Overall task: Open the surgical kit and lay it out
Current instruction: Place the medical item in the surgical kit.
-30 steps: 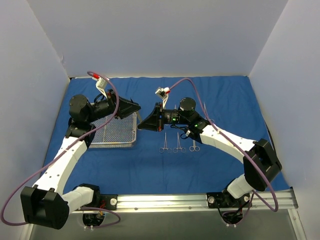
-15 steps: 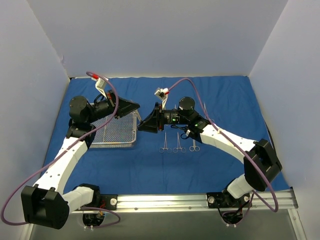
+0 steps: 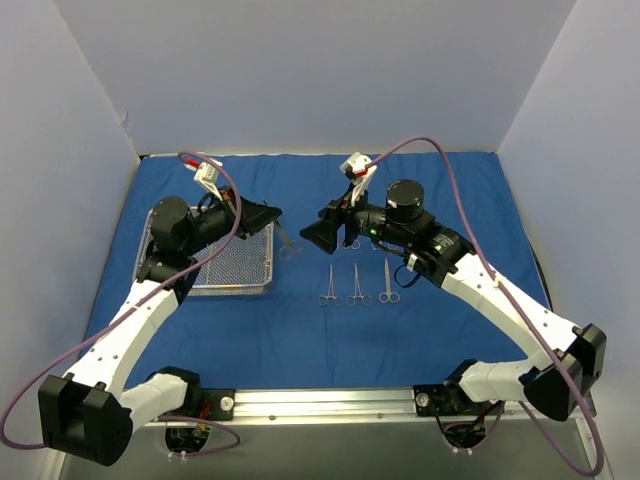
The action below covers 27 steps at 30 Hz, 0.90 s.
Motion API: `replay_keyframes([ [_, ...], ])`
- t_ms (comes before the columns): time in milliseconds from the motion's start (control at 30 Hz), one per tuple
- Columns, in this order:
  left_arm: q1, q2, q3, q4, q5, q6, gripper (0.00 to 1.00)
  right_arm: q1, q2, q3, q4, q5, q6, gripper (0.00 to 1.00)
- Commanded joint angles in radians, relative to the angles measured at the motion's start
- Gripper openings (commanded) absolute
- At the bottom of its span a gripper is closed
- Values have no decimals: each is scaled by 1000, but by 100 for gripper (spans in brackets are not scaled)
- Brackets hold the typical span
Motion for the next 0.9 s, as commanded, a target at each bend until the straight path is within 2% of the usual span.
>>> replay_keyframes([
  [0, -43, -6, 58, -109, -160, 43, 2, 34, -36, 47, -111, 213, -103, 65],
  [200, -133, 35, 93, -162, -273, 31, 2, 112, -1, 76, -142, 373, -153, 64],
  [333, -152, 60, 107, -157, -290, 17, 2, 152, 33, 101, -170, 409, -172, 60],
  [867, -190, 90, 134, -166, -297, 15, 2, 192, 119, 118, -151, 432, -180, 50],
])
